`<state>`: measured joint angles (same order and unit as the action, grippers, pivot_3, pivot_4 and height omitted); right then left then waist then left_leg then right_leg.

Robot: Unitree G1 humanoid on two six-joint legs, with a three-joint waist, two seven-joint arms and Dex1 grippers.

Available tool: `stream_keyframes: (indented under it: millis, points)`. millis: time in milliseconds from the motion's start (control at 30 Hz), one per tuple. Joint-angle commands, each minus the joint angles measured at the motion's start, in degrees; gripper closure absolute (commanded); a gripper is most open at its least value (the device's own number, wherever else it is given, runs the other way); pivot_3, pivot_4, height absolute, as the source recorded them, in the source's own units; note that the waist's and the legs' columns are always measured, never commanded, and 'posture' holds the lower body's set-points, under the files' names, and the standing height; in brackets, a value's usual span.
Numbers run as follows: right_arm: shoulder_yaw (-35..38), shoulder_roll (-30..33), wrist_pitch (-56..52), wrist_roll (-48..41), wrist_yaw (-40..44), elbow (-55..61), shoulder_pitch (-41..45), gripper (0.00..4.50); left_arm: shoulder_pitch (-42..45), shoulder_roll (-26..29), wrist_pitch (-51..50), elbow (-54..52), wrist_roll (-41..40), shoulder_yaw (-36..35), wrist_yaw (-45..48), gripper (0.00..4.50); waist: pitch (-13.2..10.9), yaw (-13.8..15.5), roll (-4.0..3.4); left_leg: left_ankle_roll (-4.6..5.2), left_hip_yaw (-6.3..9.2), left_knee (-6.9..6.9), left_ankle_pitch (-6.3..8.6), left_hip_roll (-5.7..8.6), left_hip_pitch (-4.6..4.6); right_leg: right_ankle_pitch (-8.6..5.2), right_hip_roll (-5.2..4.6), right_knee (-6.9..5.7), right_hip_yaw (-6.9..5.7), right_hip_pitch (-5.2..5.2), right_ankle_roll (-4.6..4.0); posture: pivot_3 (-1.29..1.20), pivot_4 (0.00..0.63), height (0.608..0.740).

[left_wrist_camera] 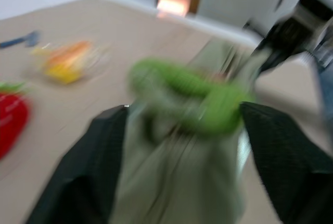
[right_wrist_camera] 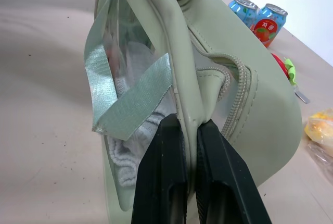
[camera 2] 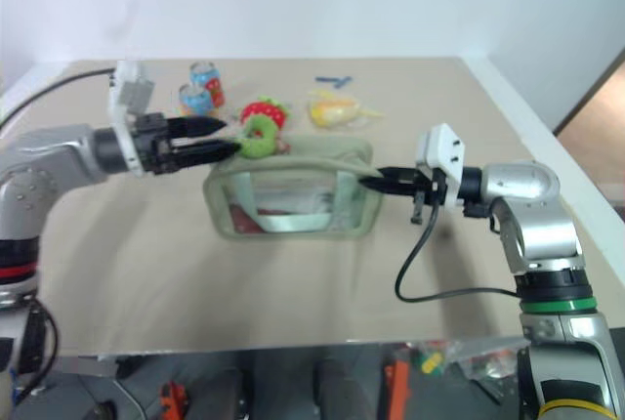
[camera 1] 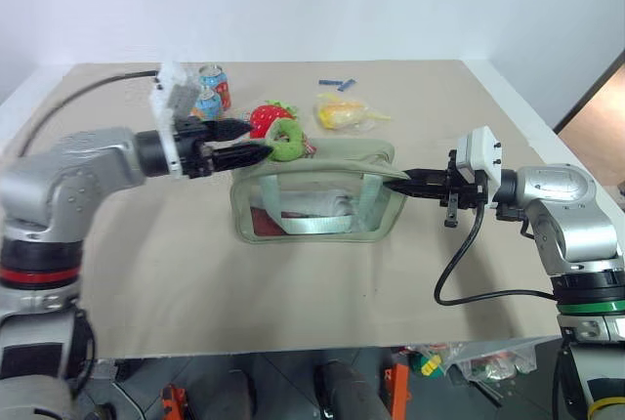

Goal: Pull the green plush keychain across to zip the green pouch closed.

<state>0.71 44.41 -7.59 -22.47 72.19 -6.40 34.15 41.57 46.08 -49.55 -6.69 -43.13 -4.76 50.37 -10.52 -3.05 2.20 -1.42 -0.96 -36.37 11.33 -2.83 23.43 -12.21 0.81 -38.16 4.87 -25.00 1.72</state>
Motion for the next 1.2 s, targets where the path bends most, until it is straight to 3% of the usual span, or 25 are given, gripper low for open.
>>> stream_keyframes:
  millis: [33,167,367,400,667,800,1067,1200]
  points:
    - [1.70,0.66,0.75,-0.10,0.01,0.64,0.55,4.50,-3.92,3.51,3.82,-3.33,1.98,-3.20,2.81,0.04,0.00,0.08,0.00,0.00,-0.01,0.00,0.00,-0.01,0.00,-0.01,0.00,0.00,0.00,0.01,-0.01,0.00,0.150,0.740]
    - [1.54,0.57,1.01,0.11,0.15,0.25,0.79,4.50,-10.85,4.36,8.88,-6.18,4.39,-5.50,3.18,0.04,0.00,0.21,0.00,0.00,-0.03,-0.03,0.00,-0.01,0.01,-0.04,-0.03,0.00,0.00,0.00,-0.06,0.00,0.150,0.740]
    - [0.98,0.22,0.88,0.34,0.17,0.19,1.43,4.50,-16.63,-1.55,10.97,-11.19,4.17,-4.98,-0.60,0.04,0.00,0.29,0.00,0.00,-0.08,-0.09,0.00,-0.01,0.00,-0.10,-0.08,0.01,0.01,0.05,-0.17,0.00,0.150,0.740]
    - [0.91,0.20,0.86,0.37,0.22,0.15,1.58,4.50,-16.85,-2.69,11.08,-11.48,4.01,-4.96,-1.31,0.60,0.00,0.29,0.01,0.00,-0.09,-0.09,0.00,0.00,-0.01,-0.10,-0.08,0.00,0.02,0.05,-0.16,0.00,0.150,0.740]
    - [0.62,0.81,-1.49,-0.36,0.76,0.48,2.36,4.50,-16.89,-6.38,12.26,-9.30,5.70,-3.96,-2.71,3.16,0.00,0.23,0.00,0.00,-0.08,-0.10,0.00,-0.01,-0.02,0.01,-0.05,0.00,0.02,0.04,0.01,0.00,0.150,0.740]
    - [1.30,1.76,-7.94,-2.86,0.89,3.20,2.13,3.16,-16.77,-6.96,11.56,-9.20,5.66,-3.34,-2.29,4.47,0.00,0.23,0.00,0.00,-0.08,-0.10,0.00,-0.01,-0.01,0.03,-0.05,0.00,0.02,0.04,0.04,0.00,0.150,0.740]
    - [6.53,5.23,-21.19,-9.19,-0.49,1.23,7.85,0.39,-16.56,-7.75,10.01,-9.97,4.21,-1.99,-2.20,4.50,-0.01,0.28,-0.02,0.00,-0.11,-0.13,0.00,0.01,-0.01,-0.01,-0.08,0.00,0.06,0.05,-0.03,0.00,0.150,0.740]
    - [6.94,4.01,-23.15,-8.65,-3.32,-4.70,16.57,0.39,-16.24,-8.19,9.75,-10.02,4.17,-1.31,-2.16,4.50,-0.01,0.28,-0.02,0.01,-0.11,-0.17,-0.01,0.03,-0.03,-0.05,-0.09,0.01,0.06,0.09,-0.11,0.00,0.150,0.740]
